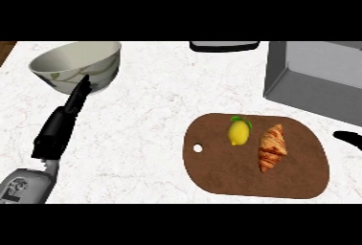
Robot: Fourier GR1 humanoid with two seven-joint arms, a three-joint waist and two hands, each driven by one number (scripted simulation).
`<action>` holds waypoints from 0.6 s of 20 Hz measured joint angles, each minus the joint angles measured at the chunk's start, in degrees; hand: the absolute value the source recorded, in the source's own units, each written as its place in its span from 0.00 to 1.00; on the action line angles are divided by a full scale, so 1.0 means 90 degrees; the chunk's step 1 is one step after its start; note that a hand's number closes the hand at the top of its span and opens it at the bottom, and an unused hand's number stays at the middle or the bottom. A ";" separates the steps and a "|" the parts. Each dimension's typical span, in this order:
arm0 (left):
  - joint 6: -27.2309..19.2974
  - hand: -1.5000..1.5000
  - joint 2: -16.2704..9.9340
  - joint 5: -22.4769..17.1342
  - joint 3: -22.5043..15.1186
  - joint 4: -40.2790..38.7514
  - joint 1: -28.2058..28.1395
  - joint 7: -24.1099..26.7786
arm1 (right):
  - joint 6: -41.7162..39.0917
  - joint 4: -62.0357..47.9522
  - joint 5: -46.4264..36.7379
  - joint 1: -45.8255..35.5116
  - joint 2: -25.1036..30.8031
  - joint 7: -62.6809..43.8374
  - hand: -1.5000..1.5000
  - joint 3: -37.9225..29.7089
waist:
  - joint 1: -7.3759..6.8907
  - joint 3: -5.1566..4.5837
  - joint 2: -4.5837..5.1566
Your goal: Pick the lemon from the cutting board and place it in the cardboard box
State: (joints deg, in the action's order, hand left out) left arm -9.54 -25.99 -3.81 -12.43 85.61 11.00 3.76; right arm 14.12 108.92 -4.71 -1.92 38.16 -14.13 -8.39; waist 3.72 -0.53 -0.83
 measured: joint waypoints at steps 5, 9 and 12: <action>0.0543 0.50 -0.0103 -0.0128 -0.0089 0.0110 0.0165 0.0094 | 0.0174 0.1204 -0.1379 0.0568 0.0314 -0.1255 0.00 0.0428 | -0.0168 0.0027 0.0040; 0.0748 0.50 -0.0084 -0.0132 -0.0104 0.0082 0.0279 0.0150 | -0.0298 0.1807 -0.2267 0.0608 0.0646 -0.2058 0.00 0.1004 | -0.0310 0.0035 0.0072; 0.0883 0.50 -0.0106 -0.0147 -0.0079 0.0092 0.0240 0.0218 | -0.0894 0.2080 -0.2646 0.0369 0.0846 -0.2855 0.00 0.1484 | -0.0414 0.0035 0.0086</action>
State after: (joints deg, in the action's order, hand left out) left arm -1.59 -26.94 -5.13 -13.14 86.44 13.17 5.72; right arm 6.08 127.64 -28.52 1.41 45.77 -39.83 4.97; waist 0.00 -0.22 -0.06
